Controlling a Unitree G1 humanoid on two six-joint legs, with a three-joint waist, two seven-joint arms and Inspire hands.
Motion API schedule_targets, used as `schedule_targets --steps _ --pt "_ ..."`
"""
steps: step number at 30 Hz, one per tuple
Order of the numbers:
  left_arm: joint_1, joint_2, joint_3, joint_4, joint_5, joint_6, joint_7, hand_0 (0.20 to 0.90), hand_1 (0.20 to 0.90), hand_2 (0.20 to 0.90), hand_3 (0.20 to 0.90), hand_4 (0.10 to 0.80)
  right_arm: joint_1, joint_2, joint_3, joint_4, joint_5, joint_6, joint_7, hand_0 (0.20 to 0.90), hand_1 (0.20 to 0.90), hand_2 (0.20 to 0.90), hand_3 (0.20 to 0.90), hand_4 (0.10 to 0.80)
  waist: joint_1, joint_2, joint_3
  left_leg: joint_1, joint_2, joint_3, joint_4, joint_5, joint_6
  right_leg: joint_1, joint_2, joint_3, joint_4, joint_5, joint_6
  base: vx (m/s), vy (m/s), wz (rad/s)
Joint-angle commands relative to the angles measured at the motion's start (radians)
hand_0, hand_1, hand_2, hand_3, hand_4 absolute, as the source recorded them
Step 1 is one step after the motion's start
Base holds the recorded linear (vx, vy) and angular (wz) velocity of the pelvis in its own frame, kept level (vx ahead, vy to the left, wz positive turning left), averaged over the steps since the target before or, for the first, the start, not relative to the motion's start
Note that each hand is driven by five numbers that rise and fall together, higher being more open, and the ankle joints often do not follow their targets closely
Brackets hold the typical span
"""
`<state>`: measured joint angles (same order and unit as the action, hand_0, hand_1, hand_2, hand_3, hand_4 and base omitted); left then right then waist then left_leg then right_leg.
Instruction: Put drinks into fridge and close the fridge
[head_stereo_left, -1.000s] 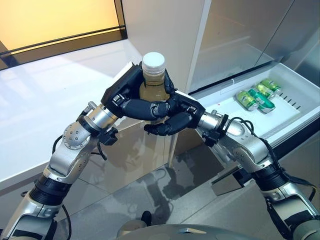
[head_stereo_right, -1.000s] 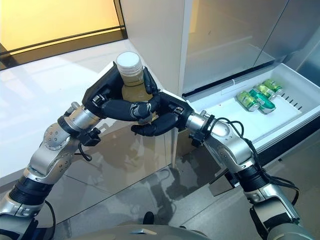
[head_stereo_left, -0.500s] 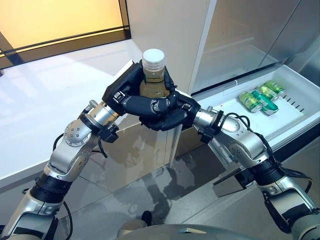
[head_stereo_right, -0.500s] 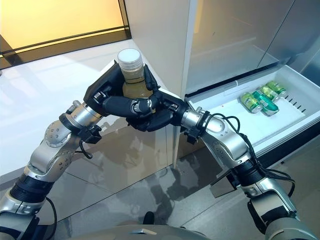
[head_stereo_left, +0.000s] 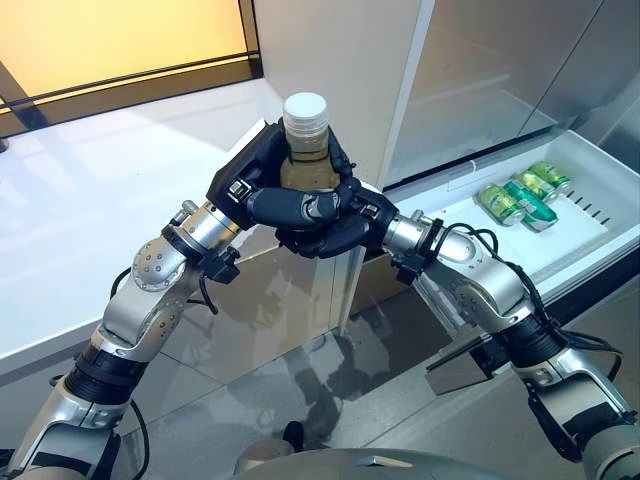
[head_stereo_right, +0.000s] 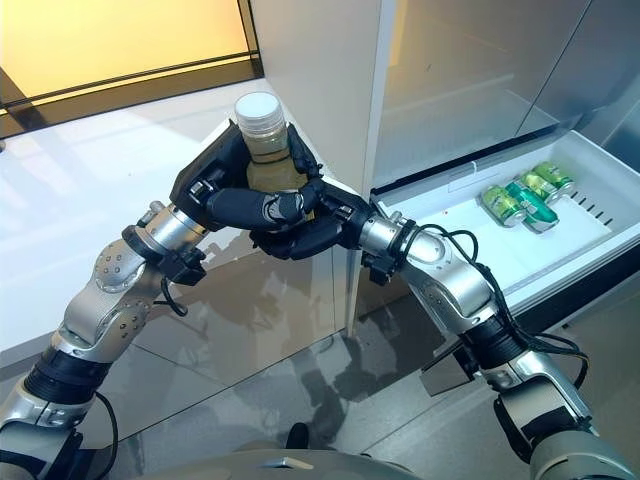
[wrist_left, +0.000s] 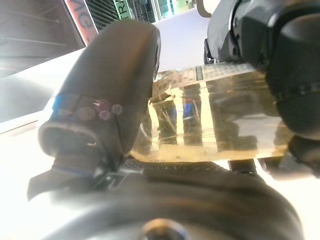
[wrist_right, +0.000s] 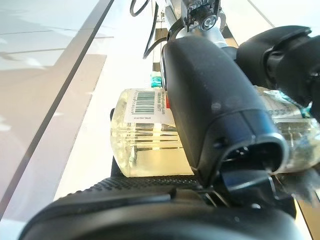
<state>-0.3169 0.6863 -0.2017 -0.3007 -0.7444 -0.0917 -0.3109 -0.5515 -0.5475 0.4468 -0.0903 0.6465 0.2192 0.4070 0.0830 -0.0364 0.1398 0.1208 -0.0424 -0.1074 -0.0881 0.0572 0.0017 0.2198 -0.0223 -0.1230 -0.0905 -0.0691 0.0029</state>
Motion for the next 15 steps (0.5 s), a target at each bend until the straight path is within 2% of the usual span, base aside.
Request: schedule_targets --steps 1,15 --pt "-0.154 -0.003 0.055 -0.029 -0.023 -0.137 0.017 0.900 0.900 0.900 0.900 0.800 -0.148 0.035 -0.072 -0.052 0.122 -0.119 0.002 0.300 0.300 0.300 0.200 0.100 -0.003 0.005 -0.129 0.012 -0.041 -0.012 0.001 -0.072 0.027 -0.080 -0.011 -0.002 0.018 0.090 0.053 0.000 0.000 0.00" --pt "-0.054 0.053 0.202 0.001 -0.001 -0.172 0.060 0.900 0.900 0.900 0.900 0.800 -0.145 -0.053 -0.191 -0.130 0.156 -0.199 -0.033 0.300 0.300 0.300 0.200 0.100 0.003 0.002 -0.135 0.006 -0.040 -0.015 0.001 -0.071 0.024 -0.083 -0.008 0.000 0.015 0.090 0.053 0.000 0.000 0.00"
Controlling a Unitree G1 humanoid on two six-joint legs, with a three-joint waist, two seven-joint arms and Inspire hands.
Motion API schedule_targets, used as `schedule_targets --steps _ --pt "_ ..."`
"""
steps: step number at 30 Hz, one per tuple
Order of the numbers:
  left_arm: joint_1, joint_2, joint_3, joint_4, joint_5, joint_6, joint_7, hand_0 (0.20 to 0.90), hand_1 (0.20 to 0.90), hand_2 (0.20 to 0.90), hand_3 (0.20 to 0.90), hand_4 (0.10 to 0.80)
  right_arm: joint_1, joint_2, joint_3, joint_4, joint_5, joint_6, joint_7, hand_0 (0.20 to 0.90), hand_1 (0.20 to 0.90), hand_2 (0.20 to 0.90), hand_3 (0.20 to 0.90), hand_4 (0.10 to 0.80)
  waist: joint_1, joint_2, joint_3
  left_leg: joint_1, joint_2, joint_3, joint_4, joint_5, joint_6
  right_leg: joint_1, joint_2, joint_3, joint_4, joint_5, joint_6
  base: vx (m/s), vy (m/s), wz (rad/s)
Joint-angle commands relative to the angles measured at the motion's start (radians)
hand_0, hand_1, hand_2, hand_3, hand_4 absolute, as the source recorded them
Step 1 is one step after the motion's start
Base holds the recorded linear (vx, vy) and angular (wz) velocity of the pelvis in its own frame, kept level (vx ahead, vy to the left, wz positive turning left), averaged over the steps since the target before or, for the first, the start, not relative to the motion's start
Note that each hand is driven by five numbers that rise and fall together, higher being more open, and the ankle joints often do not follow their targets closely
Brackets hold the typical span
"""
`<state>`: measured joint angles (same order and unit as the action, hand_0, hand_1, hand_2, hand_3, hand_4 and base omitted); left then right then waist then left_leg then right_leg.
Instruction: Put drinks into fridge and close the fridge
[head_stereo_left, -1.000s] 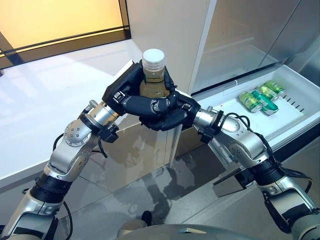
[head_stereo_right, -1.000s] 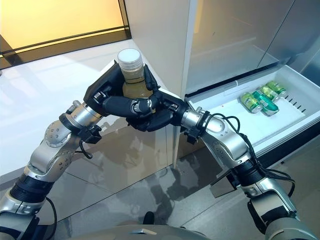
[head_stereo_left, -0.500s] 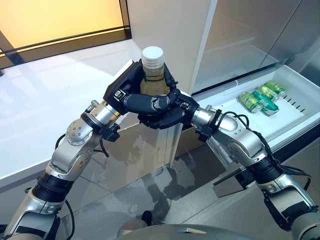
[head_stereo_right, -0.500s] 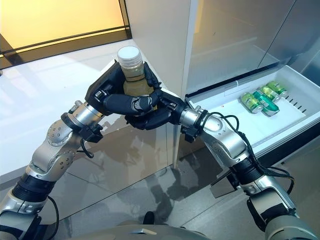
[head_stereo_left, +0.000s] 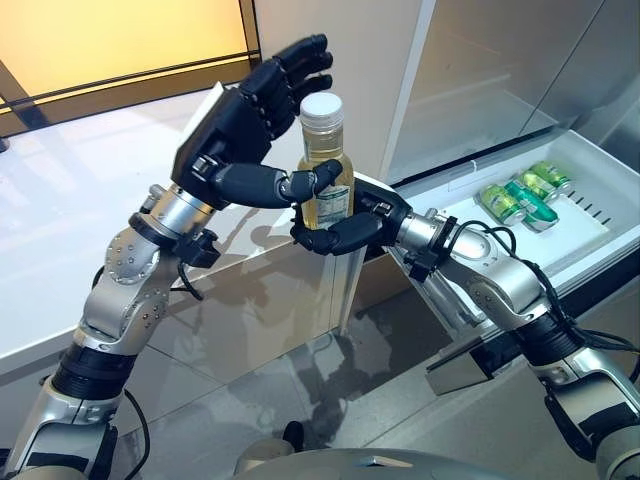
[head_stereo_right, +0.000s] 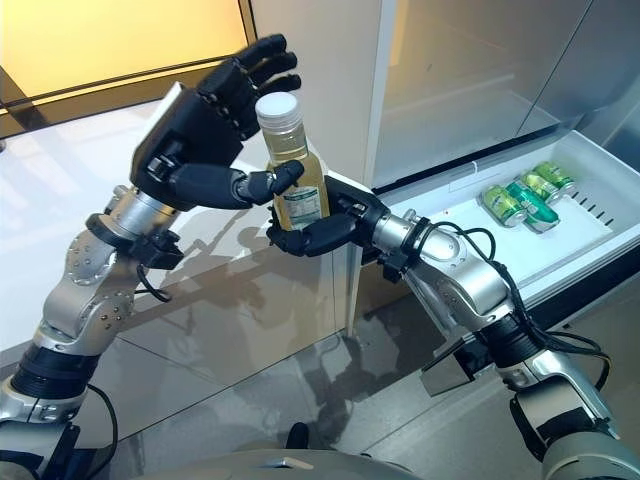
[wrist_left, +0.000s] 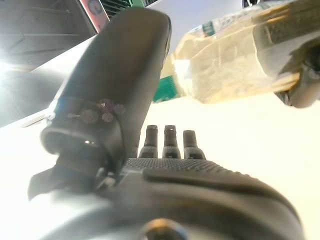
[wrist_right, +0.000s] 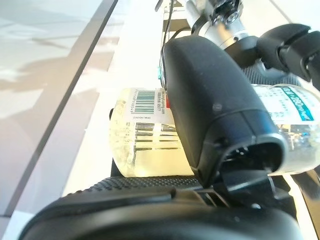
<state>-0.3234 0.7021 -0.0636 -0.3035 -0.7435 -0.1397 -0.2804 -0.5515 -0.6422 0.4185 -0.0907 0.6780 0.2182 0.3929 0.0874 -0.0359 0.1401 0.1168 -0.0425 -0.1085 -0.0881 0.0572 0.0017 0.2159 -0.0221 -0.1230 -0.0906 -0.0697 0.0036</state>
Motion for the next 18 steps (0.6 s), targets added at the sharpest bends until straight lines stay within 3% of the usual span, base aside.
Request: schedule_targets --steps 1,5,10,17,18 --pt "-0.033 0.039 0.081 0.004 -0.002 -0.128 0.034 0.900 0.900 0.900 0.900 0.800 -0.141 0.033 -0.178 -0.147 0.123 -0.209 -0.031 0.300 0.300 0.300 0.200 0.100 -0.001 0.002 -0.136 0.009 -0.040 -0.014 0.001 -0.071 0.024 -0.079 -0.008 0.000 0.014 0.090 0.052 0.000 0.000 0.00" --pt "0.017 0.029 0.118 0.003 -0.040 -0.113 0.009 0.900 0.900 0.900 0.900 0.800 -0.116 0.014 -0.222 -0.191 0.118 -0.238 -0.043 0.300 0.300 0.300 0.200 0.100 -0.002 0.000 -0.135 0.008 -0.040 -0.015 0.001 -0.072 0.025 -0.081 -0.008 0.000 0.015 0.090 0.053 0.000 0.000 0.00" --pt "0.076 -0.020 0.124 -0.026 -0.243 -0.044 -0.182 0.900 0.900 0.900 0.900 0.800 -0.077 0.001 -0.284 -0.238 0.133 -0.256 -0.058 0.300 0.300 0.300 0.200 0.100 -0.009 0.001 -0.134 0.003 -0.040 -0.013 0.001 -0.068 0.026 -0.089 -0.007 0.004 0.017 0.095 0.052 0.000 0.000 0.00" --pt "0.176 -0.207 0.104 -0.040 -0.550 0.079 -0.399 0.900 0.900 0.900 0.900 0.800 -0.008 0.019 -0.363 -0.317 0.188 -0.262 -0.087 0.300 0.300 0.300 0.200 0.100 -0.030 -0.002 -0.131 0.009 -0.037 -0.001 0.001 -0.078 0.029 -0.096 -0.004 0.022 0.022 0.095 0.048 -0.001 0.002 -0.03" --pt "0.197 -0.246 0.089 -0.052 -0.631 0.142 -0.467 0.900 0.900 0.900 0.900 0.800 0.003 0.021 -0.378 -0.339 0.207 -0.259 -0.093 0.300 0.300 0.300 0.200 0.100 -0.035 -0.003 -0.129 0.009 -0.037 0.000 0.001 -0.079 0.029 -0.097 -0.002 0.028 0.024 0.096 0.047 0.000 0.002 -0.08"
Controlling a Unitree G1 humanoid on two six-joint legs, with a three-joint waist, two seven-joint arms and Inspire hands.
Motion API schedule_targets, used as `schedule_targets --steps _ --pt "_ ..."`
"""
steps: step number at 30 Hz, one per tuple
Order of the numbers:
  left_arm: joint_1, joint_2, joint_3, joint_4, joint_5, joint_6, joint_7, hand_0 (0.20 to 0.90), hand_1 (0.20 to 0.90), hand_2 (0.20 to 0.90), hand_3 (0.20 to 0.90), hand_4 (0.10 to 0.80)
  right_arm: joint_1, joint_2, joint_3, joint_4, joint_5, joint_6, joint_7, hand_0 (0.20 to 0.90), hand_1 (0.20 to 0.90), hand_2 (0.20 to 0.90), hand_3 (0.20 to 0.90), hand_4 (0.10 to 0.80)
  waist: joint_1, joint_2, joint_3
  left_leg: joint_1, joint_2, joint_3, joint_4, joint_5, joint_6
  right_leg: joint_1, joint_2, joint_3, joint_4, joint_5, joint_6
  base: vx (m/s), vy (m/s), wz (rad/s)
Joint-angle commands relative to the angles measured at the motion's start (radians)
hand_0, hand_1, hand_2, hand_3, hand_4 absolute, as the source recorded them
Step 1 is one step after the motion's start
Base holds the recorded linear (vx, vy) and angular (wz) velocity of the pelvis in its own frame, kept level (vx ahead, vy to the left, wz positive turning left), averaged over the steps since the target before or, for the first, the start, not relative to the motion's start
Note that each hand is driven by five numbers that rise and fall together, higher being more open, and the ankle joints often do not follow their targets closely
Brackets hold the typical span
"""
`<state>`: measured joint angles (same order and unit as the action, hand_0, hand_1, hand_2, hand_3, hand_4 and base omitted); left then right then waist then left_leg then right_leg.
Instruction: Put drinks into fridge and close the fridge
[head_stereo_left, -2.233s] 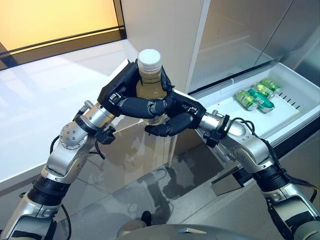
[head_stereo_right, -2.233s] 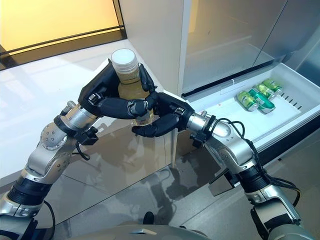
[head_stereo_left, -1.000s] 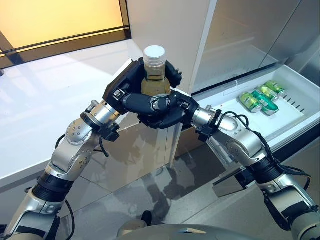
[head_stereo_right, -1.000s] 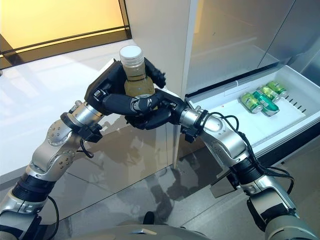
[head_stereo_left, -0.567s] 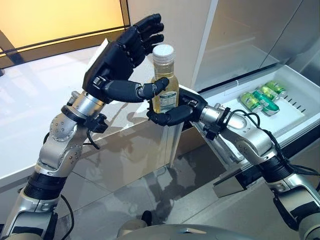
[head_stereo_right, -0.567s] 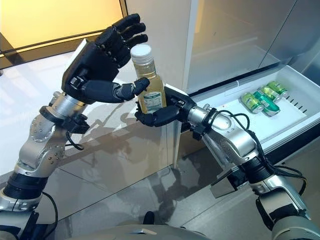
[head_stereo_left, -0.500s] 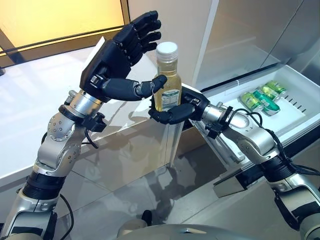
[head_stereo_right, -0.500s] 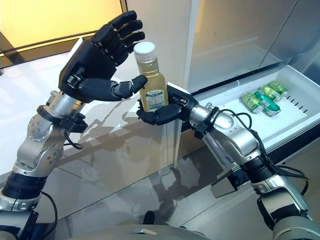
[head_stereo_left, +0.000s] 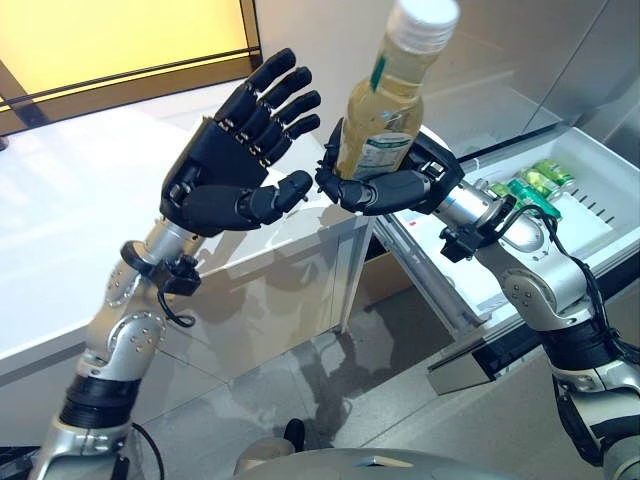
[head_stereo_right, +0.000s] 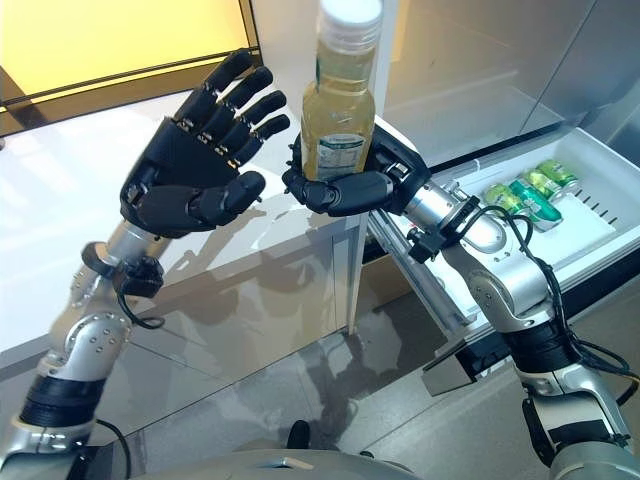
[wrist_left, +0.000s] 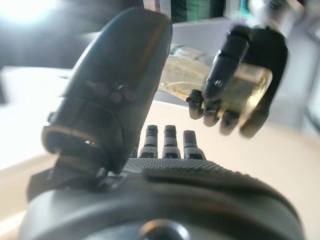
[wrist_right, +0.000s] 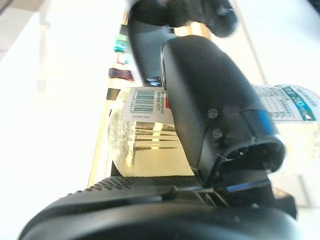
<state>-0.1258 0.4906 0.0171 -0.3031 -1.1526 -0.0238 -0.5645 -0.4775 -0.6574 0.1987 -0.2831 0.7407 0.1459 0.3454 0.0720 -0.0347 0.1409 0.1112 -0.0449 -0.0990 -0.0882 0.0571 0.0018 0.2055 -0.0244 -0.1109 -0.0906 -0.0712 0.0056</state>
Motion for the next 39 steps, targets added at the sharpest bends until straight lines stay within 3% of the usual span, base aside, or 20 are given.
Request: schedule_targets --steps 1,7,12,17,23,26,32,33,35,39 --pt "0.005 -0.052 0.003 -0.053 -0.237 0.045 -0.205 0.900 0.900 0.900 0.900 0.800 -0.066 0.042 -0.164 -0.153 0.144 -0.187 -0.044 0.300 0.300 0.300 0.200 0.100 -0.022 -0.005 -0.130 0.015 -0.034 -0.008 0.001 -0.080 0.028 -0.088 0.001 0.018 0.024 0.098 0.044 -0.004 0.002 -0.08" --pt "0.058 -0.163 -0.139 -0.003 -0.452 0.308 -0.440 0.900 0.900 0.900 0.900 0.800 -0.067 0.018 -0.201 -0.163 0.132 -0.180 -0.084 0.300 0.300 0.300 0.200 0.100 -0.044 -0.009 -0.125 0.020 -0.034 0.002 0.001 -0.091 0.028 -0.091 0.003 0.034 0.024 0.103 0.040 -0.003 0.010 -0.06" --pt "0.102 -0.167 -0.213 0.032 -0.568 0.384 -0.479 0.900 0.900 0.900 0.900 0.800 -0.057 -0.017 -0.219 -0.151 0.133 -0.173 -0.101 0.300 0.300 0.300 0.200 0.100 -0.056 -0.008 -0.119 0.017 -0.031 0.012 0.001 -0.094 0.027 -0.099 0.004 0.044 0.026 0.107 0.041 -0.013 0.008 -0.03" --pt "0.177 -0.196 -0.242 0.119 -0.509 0.481 -0.472 0.900 0.900 0.900 0.900 0.800 -0.018 -0.043 -0.260 -0.143 0.135 -0.184 -0.084 0.300 0.300 0.300 0.200 0.100 -0.060 -0.012 -0.107 0.013 -0.029 0.020 0.001 -0.093 0.027 -0.105 0.006 0.049 0.028 0.110 0.041 -0.030 0.000 -0.01" --pt "0.297 -0.230 -0.187 0.390 -0.389 0.612 -0.604 0.900 0.900 0.900 0.900 0.800 0.025 -0.084 -0.324 -0.116 0.171 -0.197 -0.060 0.300 0.300 0.300 0.200 0.100 -0.057 -0.022 -0.101 0.008 -0.026 0.032 0.001 -0.093 0.023 -0.106 0.006 0.046 0.022 0.113 0.046 -0.007 0.000 0.00" --pt "0.346 -0.259 -0.155 0.575 -0.216 0.598 -0.676 0.900 0.900 0.900 0.900 0.800 0.055 -0.106 -0.356 -0.108 0.231 -0.192 -0.033 0.300 0.300 0.300 0.200 0.100 -0.058 -0.026 -0.100 0.000 -0.023 0.041 0.001 -0.088 0.020 -0.113 0.007 0.043 0.021 0.116 0.049 -0.021 -0.008 -0.03" --pt "0.377 -0.312 -0.053 0.852 -0.027 0.500 -0.631 0.900 0.900 0.900 0.900 0.800 0.147 -0.121 -0.408 -0.130 0.252 -0.153 0.022 0.300 0.300 0.300 0.200 0.100 -0.068 -0.034 -0.104 -0.010 -0.019 0.057 0.001 -0.084 0.017 -0.123 0.006 0.046 0.019 0.119 0.053 -0.009 0.001 -0.05" --pt "0.386 -0.320 -0.035 0.892 0.032 0.427 -0.564 0.900 0.900 0.900 0.900 0.800 0.187 -0.123 -0.430 -0.141 0.252 -0.135 0.055 0.300 0.300 0.300 0.200 0.100 -0.073 -0.037 -0.105 -0.015 -0.017 0.062 0.001 -0.083 0.016 -0.128 0.007 0.049 0.019 0.120 0.054 0.000 0.000 0.00" --pt "0.386 -0.325 -0.026 0.930 0.078 0.379 -0.534 0.900 0.900 0.900 0.900 0.800 0.225 -0.128 -0.452 -0.154 0.250 -0.118 0.082 0.300 0.300 0.300 0.200 0.100 -0.078 -0.039 -0.106 -0.018 -0.017 0.065 0.001 -0.082 0.016 -0.132 0.008 0.051 0.019 0.121 0.055 0.000 0.000 0.00" --pt "0.385 -0.306 -0.039 0.992 0.164 0.203 -0.316 0.900 0.900 0.900 0.900 0.800 0.326 -0.133 -0.512 -0.169 0.251 -0.076 0.134 0.300 0.300 0.300 0.200 0.100 -0.093 -0.046 -0.107 -0.025 -0.013 0.083 0.001 -0.081 0.016 -0.144 0.013 0.060 0.022 0.123 0.059 -0.004 0.002 -0.06"
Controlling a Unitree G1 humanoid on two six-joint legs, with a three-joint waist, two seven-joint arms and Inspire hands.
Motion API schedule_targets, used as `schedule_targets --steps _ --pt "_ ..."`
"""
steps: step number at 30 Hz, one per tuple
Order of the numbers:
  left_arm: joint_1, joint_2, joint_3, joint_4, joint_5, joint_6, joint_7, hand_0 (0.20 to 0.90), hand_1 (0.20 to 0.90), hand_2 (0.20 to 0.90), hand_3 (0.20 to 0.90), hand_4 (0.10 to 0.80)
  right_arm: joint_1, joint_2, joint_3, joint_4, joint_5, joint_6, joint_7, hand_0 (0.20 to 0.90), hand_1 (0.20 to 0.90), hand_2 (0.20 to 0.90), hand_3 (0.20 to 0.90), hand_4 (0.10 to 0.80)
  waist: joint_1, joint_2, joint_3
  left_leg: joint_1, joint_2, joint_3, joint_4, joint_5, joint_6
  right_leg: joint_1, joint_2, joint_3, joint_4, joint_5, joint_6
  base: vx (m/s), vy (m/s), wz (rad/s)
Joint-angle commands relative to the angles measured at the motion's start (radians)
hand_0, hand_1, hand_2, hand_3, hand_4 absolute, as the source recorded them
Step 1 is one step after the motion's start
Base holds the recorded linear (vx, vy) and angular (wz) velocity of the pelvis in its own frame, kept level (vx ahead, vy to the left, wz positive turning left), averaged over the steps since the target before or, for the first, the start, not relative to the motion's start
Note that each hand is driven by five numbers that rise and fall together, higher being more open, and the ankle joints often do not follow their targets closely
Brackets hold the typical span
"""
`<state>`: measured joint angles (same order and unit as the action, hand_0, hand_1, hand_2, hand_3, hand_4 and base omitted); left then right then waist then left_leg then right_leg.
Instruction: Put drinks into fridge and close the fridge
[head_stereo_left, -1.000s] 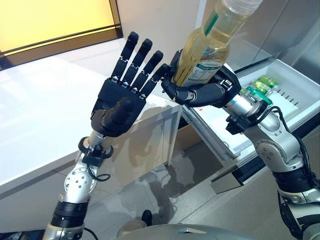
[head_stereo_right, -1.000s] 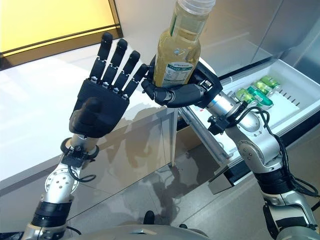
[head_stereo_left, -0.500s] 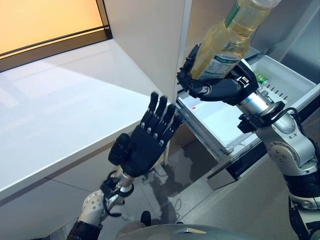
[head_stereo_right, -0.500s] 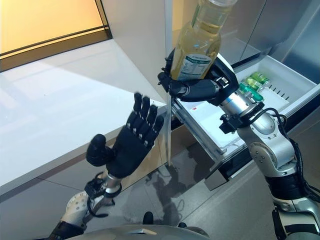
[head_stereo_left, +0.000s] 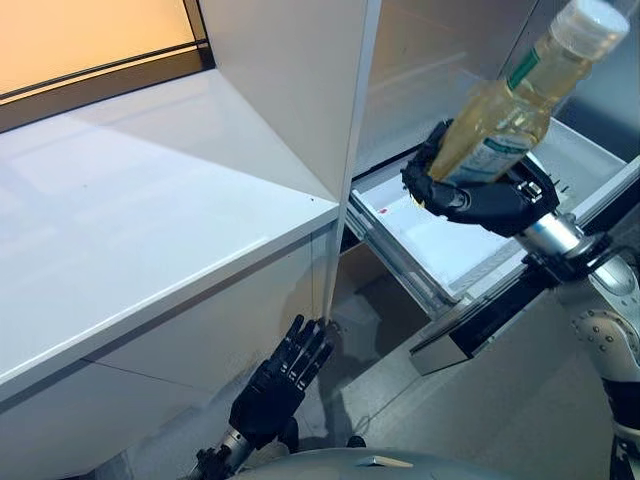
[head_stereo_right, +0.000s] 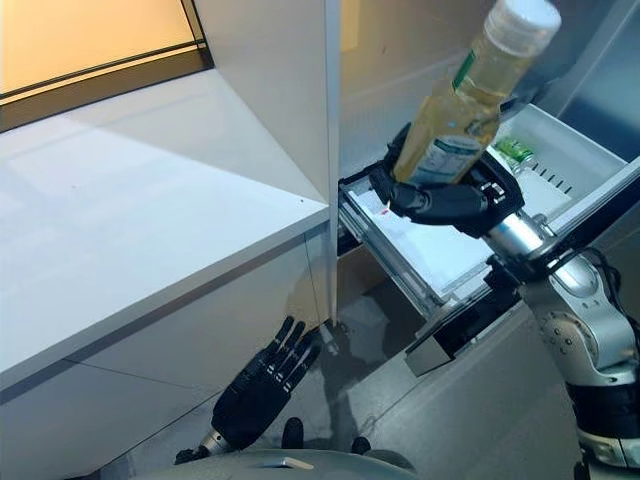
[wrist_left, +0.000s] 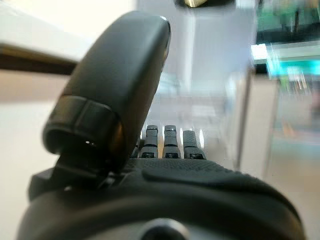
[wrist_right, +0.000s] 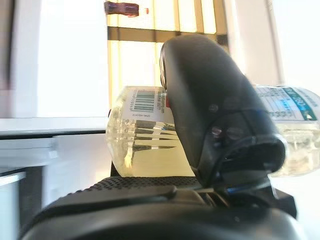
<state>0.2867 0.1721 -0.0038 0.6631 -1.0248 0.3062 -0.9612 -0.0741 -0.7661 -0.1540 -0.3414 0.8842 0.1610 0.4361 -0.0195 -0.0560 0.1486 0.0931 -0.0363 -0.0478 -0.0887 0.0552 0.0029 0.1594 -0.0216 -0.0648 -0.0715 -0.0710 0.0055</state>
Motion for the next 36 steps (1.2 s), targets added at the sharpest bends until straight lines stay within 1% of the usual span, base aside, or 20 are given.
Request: schedule_targets --steps 1,2,4,5,7,9,11,13,14,16,17,20,21,22,23,25,26,28,32,36 --pt "-0.030 0.019 -0.021 0.030 0.042 -0.139 0.103 0.900 0.900 0.900 0.900 0.800 -0.067 -0.023 -0.164 -0.109 0.106 -0.092 0.051 0.300 0.300 0.300 0.200 0.100 -0.003 -0.025 -0.114 -0.007 -0.021 0.033 0.001 -0.079 0.015 -0.099 0.010 0.015 0.003 0.123 0.060 0.000 0.009 -0.09" --pt "-0.036 0.038 -0.036 0.039 0.099 -0.181 0.168 0.900 0.900 0.900 0.900 0.800 -0.043 -0.027 -0.182 -0.109 0.111 -0.080 0.056 0.300 0.300 0.300 0.200 0.100 -0.011 -0.026 -0.114 -0.009 -0.020 0.039 0.001 -0.078 0.014 -0.103 0.011 0.018 0.004 0.123 0.061 0.002 0.014 -0.15" --pt "-0.043 0.051 -0.058 0.058 0.170 -0.257 0.260 0.900 0.900 0.900 0.900 0.800 -0.008 -0.030 -0.205 -0.108 0.118 -0.084 0.070 0.300 0.300 0.300 0.200 0.100 -0.017 -0.026 -0.112 -0.012 -0.020 0.044 0.001 -0.076 0.016 -0.109 0.015 0.025 0.009 0.122 0.061 0.018 0.019 -0.18" --pt "-0.047 0.057 -0.066 0.078 0.216 -0.291 0.282 0.900 0.900 0.900 0.900 0.800 0.008 -0.028 -0.217 -0.109 0.118 -0.085 0.071 0.300 0.300 0.300 0.200 0.100 -0.022 -0.025 -0.110 -0.006 -0.019 0.046 0.001 -0.085 0.016 -0.104 0.018 0.028 0.008 0.116 0.063 0.002 0.013 -0.11" --pt "-0.056 0.062 -0.070 0.107 0.270 -0.336 0.322 0.900 0.900 0.900 0.900 0.800 0.027 -0.019 -0.233 -0.106 0.110 -0.095 0.071 0.300 0.300 0.300 0.200 0.100 -0.025 -0.026 -0.106 -0.012 -0.020 0.051 0.001 -0.075 0.018 -0.114 0.018 0.032 0.014 0.121 0.062 0.003 0.011 -0.09" --pt "-0.061 0.067 -0.078 0.147 0.369 -0.413 0.400 0.900 0.900 0.900 0.900 0.800 0.060 -0.003 -0.255 -0.096 0.076 -0.127 0.059 0.300 0.300 0.300 0.200 0.100 -0.030 -0.026 -0.102 -0.007 -0.018 0.055 0.001 -0.086 0.020 -0.111 0.021 0.035 0.014 0.113 0.064 0.040 0.017 -0.13" --pt "-0.068 0.067 -0.075 0.179 0.425 -0.460 0.452 0.900 0.900 0.900 0.900 0.800 0.083 0.008 -0.278 -0.088 0.011 -0.161 0.031 0.300 0.300 0.300 0.200 0.100 -0.036 -0.027 -0.100 -0.008 -0.017 0.062 0.001 -0.087 0.019 -0.114 0.023 0.040 0.015 0.112 0.065 0.016 0.013 -0.06" --pt "-0.072 0.067 -0.073 0.196 0.441 -0.474 0.473 0.900 0.900 0.900 0.900 0.800 0.100 0.005 -0.292 -0.076 -0.047 -0.205 0.005 0.300 0.300 0.300 0.200 0.100 -0.040 -0.028 -0.098 -0.007 -0.016 0.067 0.001 -0.087 0.019 -0.116 0.023 0.041 0.017 0.112 0.066 0.013 0.003 -0.02" --pt "-0.073 0.063 -0.072 0.219 0.472 -0.501 0.517 0.900 0.900 0.900 0.900 0.800 0.113 -0.003 -0.309 -0.057 -0.091 -0.238 -0.014 0.300 0.300 0.300 0.200 0.100 -0.043 -0.029 -0.097 -0.006 -0.016 0.070 0.001 -0.089 0.020 -0.116 0.024 0.043 0.017 0.111 0.066 0.034 0.002 -0.05" --pt "-0.082 0.068 -0.070 0.248 0.557 -0.535 0.574 0.900 0.900 0.900 0.900 0.800 0.109 -0.015 -0.320 -0.024 -0.164 -0.262 -0.040 0.300 0.300 0.300 0.200 0.100 -0.042 -0.033 -0.095 -0.005 -0.015 0.074 0.001 -0.091 0.018 -0.115 0.024 0.039 0.016 0.111 0.067 0.043 -0.005 -0.03" --pt "-0.087 0.074 -0.081 0.264 0.580 -0.540 0.596 0.900 0.900 0.900 0.900 0.800 0.099 -0.030 -0.318 -0.006 -0.187 -0.262 -0.047 0.300 0.300 0.300 0.200 0.100 -0.041 -0.034 -0.095 -0.005 -0.016 0.073 0.001 -0.090 0.018 -0.115 0.024 0.039 0.015 0.113 0.066 0.037 -0.010 -0.01" --pt "-0.097 0.080 -0.088 0.293 0.587 -0.532 0.607 0.900 0.900 0.900 0.900 0.800 0.077 -0.060 -0.296 0.014 -0.231 -0.255 -0.074 0.300 0.300 0.300 0.200 0.100 -0.037 -0.036 -0.091 -0.006 -0.017 0.072 0.001 -0.089 0.018 -0.114 0.024 0.038 0.013 0.114 0.067 0.023 -0.004 0.00" --pt "-0.102 0.082 -0.085 0.305 0.590 -0.523 0.614 0.900 0.900 0.900 0.900 0.800 0.064 -0.083 -0.281 0.036 -0.296 -0.264 -0.097 0.300 0.300 0.300 0.200 0.100 -0.032 -0.038 -0.090 -0.006 -0.017 0.071 0.002 -0.089 0.016 -0.114 0.024 0.035 0.012 0.114 0.067 0.047 -0.002 0.00" --pt "-0.102 0.085 -0.086 0.315 0.590 -0.520 0.617 0.900 0.900 0.900 0.900 0.800 0.048 -0.103 -0.267 0.052 -0.318 -0.262 -0.105 0.300 0.300 0.300 0.200 0.100 -0.028 -0.039 -0.090 -0.006 -0.018 0.069 0.002 -0.089 0.016 -0.113 0.024 0.034 0.011 0.115 0.067 0.075 -0.006 0.00" --pt "-0.102 0.091 -0.084 0.336 0.592 -0.517 0.620 0.900 0.900 0.900 0.900 0.800 0.019 -0.133 -0.241 0.067 -0.379 -0.234 -0.127 0.300 0.300 0.300 0.200 0.100 -0.023 -0.042 -0.087 -0.007 -0.019 0.066 0.002 -0.087 0.016 -0.113 0.024 0.033 0.012 0.114 0.066 0.067 -0.009 -0.01" --pt "-0.100 0.092 -0.081 0.342 0.599 -0.510 0.627 0.900 0.900 0.900 0.900 0.800 -0.006 -0.158 -0.220 0.080 -0.413 -0.220 -0.142 0.300 0.300 0.300 0.200 0.100 -0.018 -0.045 -0.086 -0.007 -0.019 0.064 0.003 -0.088 0.016 -0.111 0.025 0.032 0.012 0.112 0.065 0.063 -0.012 0.00" --pt "-0.100 0.094 -0.082 0.368 0.605 -0.523 0.633 0.900 0.900 0.900 0.900 0.800 -0.054 -0.197 -0.183 0.103 -0.447 -0.188 -0.155 0.300 0.300 0.300 0.200 0.100 -0.010 -0.050 -0.082 -0.007 -0.020 0.061 0.005 -0.087 0.017 -0.111 0.026 0.031 0.015 0.111 0.063 0.073 -0.016 -0.03" --pt "-0.099 0.100 -0.081 0.382 0.618 -0.526 0.652 0.900 0.900 0.900 0.900 0.800 -0.113 -0.238 -0.144 0.140 -0.467 -0.165 -0.152 0.300 0.300 0.300 0.200 0.100 0.001 -0.058 -0.077 -0.005 -0.020 0.060 0.007 -0.089 0.018 -0.109 0.027 0.029 0.016 0.109 0.062 0.083 -0.021 -0.04" --pt "-0.099 0.113 -0.080 0.399 0.627 -0.527 0.686 0.900 0.900 0.900 0.900 0.800 -0.241 -0.294 -0.044 0.215 -0.470 -0.112 -0.149 0.300 0.300 0.300 0.200 0.100 0.021 -0.080 -0.074 -0.004 -0.018 0.056 0.007 -0.090 0.020 -0.102 0.033 0.031 0.011 0.110 0.061 0.089 -0.050 0.00" --pt "-0.087 0.125 -0.076 0.401 0.636 -0.529 0.720 0.900 0.900 0.900 0.900 0.800 -0.354 -0.315 0.045 0.313 -0.472 -0.069 -0.128 0.300 0.300 0.300 0.200 0.100 0.042 -0.101 -0.069 -0.006 -0.017 0.051 0.011 -0.090 0.021 -0.099 0.039 0.033 0.005 0.115 0.060 0.106 -0.046 -0.05"
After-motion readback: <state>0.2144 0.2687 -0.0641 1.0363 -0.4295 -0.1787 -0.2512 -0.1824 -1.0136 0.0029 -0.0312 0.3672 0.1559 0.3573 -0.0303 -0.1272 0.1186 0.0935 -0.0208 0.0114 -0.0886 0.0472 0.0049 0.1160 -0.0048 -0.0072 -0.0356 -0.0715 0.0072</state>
